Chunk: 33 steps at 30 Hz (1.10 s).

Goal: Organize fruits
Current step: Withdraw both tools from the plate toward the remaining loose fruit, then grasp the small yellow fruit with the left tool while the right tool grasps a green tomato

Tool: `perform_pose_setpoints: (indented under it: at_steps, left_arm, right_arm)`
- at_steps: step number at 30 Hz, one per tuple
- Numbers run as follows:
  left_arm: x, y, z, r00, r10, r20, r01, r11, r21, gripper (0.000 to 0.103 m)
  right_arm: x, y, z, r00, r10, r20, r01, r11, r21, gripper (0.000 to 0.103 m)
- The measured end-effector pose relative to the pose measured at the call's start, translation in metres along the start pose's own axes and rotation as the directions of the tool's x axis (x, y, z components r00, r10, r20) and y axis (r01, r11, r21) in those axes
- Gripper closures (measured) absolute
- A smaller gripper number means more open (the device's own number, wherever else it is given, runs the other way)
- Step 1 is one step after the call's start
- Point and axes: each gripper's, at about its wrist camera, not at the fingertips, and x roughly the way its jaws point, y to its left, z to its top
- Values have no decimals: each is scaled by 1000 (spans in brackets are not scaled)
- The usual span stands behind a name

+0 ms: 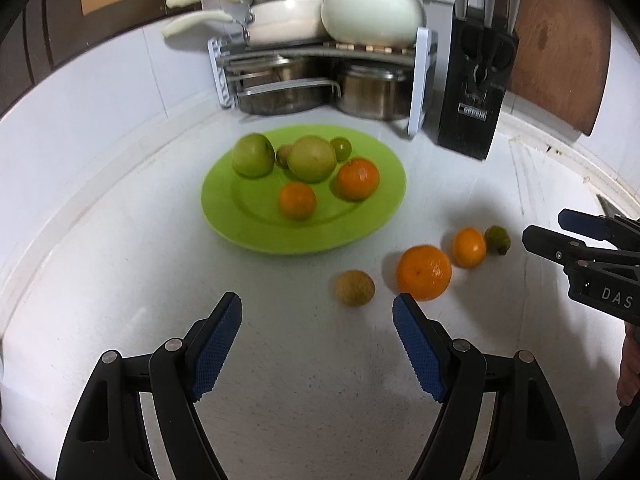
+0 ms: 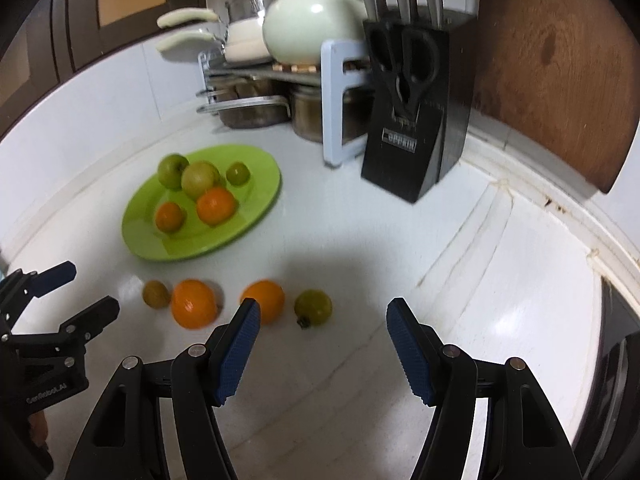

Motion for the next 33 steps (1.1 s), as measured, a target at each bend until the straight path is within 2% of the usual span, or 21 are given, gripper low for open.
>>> perform_pose_setpoints:
  at_steps: [10,19,33]
  left_arm:
    - [27,-2,2,999,1,-54,-1,1000,1,26]
    - [41,-3,7,997,-19,-71,19,1000,-5,29]
    - [55,-7,15,990,-95,-102,93,995,-24,61]
  right_arm:
    - [28,-6,-3,998,-2,-64,2,1000,6,38]
    - [39,-5,3,996,35,-77,-35,999,3,49]
    - [59,-6,5,987,98,-124,-92,994,53,61]
